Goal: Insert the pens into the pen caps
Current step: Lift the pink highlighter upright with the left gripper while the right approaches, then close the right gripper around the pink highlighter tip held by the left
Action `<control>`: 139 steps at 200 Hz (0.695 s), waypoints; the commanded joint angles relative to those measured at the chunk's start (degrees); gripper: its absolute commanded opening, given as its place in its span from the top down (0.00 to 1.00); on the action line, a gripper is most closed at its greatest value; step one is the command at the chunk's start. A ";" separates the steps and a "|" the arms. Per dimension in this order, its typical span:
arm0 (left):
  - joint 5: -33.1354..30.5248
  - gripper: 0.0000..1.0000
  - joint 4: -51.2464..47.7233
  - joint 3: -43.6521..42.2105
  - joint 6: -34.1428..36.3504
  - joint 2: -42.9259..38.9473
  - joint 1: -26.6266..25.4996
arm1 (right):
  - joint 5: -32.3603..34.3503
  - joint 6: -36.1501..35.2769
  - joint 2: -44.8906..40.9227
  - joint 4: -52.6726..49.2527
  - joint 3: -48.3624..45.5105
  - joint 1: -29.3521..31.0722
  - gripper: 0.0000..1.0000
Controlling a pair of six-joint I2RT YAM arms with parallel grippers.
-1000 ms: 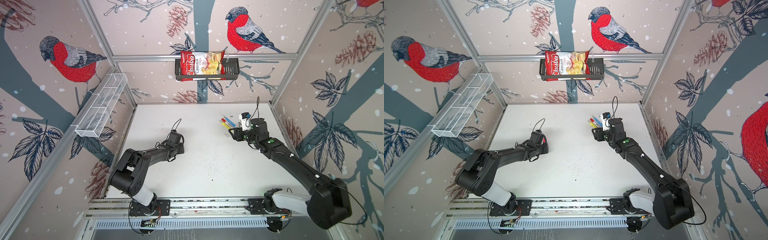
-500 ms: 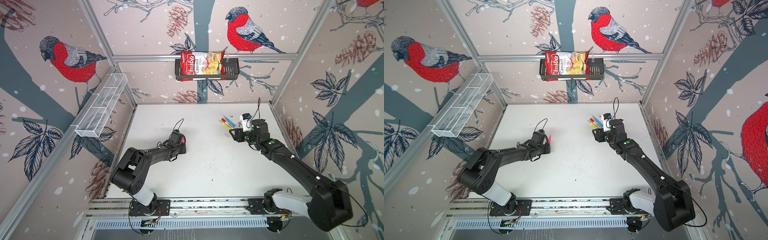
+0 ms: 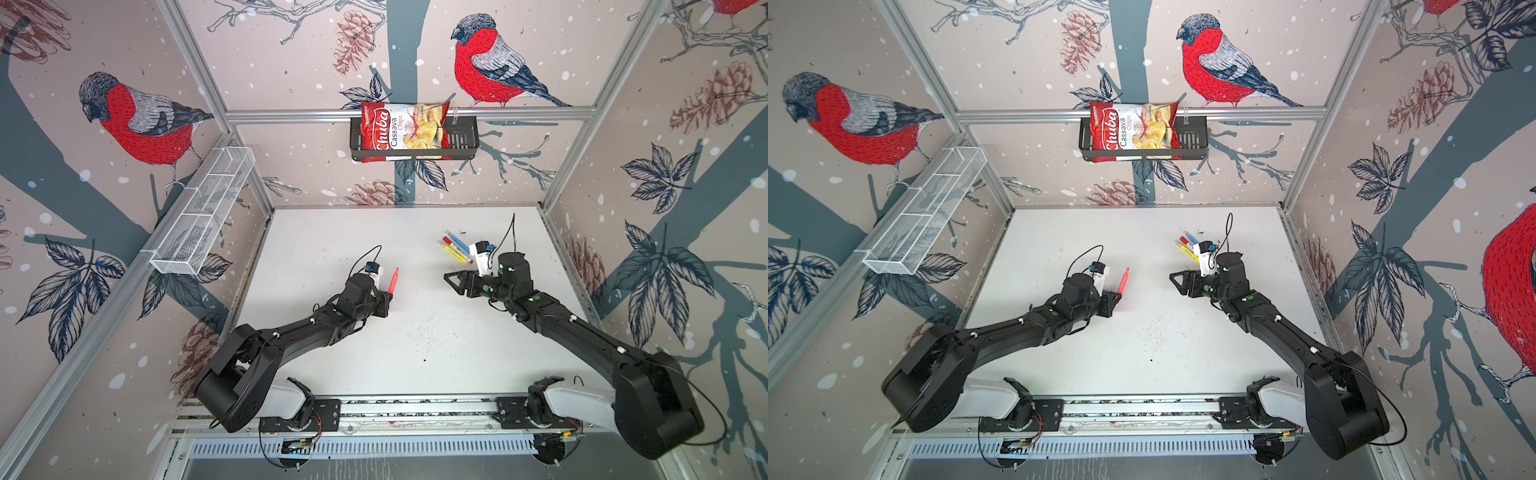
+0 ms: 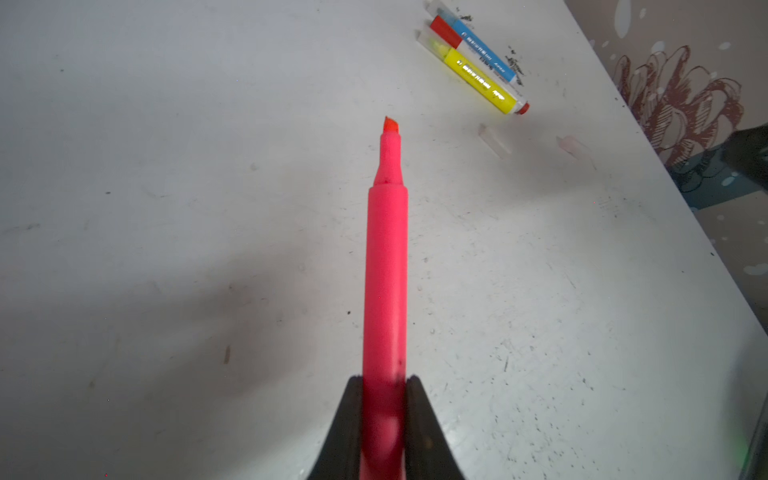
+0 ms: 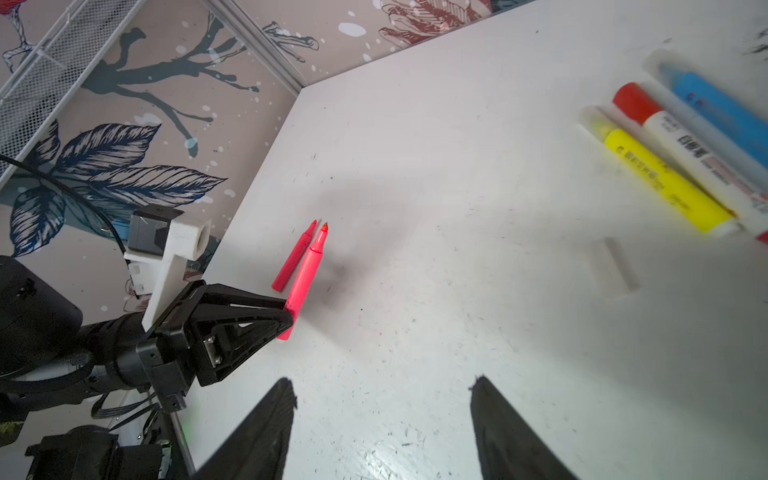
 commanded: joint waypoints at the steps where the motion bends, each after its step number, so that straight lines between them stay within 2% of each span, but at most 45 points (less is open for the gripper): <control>1: 0.87 0.85 7.29 -1.45 0.71 -2.26 -2.10 | -4.14 2.89 1.26 5.88 -0.19 1.69 0.32; 45: -0.65 0.85 10.47 -2.95 -0.23 -5.37 -6.11 | -5.43 4.35 6.21 10.00 1.07 6.56 0.34; 103: -2.60 0.85 11.62 -3.07 -0.52 -6.68 -10.42 | -7.33 6.92 9.02 14.52 2.64 9.29 0.35; 139: -2.64 0.85 13.68 -3.08 -1.05 -6.32 -12.07 | -7.83 8.66 10.85 17.07 2.90 11.01 0.40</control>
